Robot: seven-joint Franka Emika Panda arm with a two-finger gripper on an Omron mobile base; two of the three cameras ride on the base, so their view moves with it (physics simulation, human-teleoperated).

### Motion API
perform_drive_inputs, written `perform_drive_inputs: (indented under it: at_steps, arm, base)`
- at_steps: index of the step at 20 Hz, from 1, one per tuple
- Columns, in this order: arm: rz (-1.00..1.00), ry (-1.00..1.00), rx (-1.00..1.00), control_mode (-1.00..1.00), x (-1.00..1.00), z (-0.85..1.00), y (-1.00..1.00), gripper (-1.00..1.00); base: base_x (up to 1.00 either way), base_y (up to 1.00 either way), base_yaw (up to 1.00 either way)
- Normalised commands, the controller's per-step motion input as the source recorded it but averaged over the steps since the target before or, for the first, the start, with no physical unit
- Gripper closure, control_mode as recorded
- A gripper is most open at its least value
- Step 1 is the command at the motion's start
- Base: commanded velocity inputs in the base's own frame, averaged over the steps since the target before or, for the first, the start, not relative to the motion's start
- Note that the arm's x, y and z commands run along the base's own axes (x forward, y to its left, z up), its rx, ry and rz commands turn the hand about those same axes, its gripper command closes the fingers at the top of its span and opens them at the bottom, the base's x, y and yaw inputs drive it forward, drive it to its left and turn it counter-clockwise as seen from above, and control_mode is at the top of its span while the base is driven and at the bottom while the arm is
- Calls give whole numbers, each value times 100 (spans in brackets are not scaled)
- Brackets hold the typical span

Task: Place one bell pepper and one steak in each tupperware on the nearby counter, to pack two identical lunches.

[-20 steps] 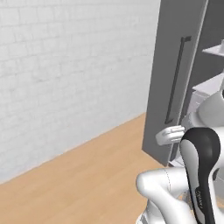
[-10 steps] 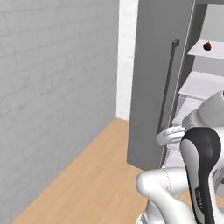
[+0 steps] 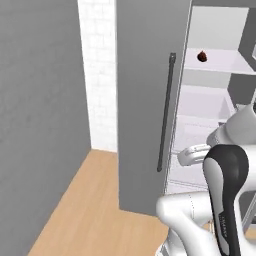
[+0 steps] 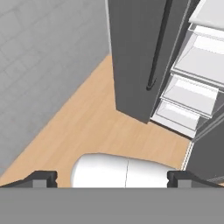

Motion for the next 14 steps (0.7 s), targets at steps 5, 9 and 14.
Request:
perform_drive_inputs:
  at_steps: [5, 9, 14]
  arm:
    - [0, 0, 0, 100, 0, 0, 0, -100]
    - [0, 0, 0, 100, 0, 0, 0, -100]
    - [0, 0, 0, 100, 0, 0, 0, -100]
  base:
    - [50, -6, -34]
    - [49, 0, -26]
    - [29, 0, -28]
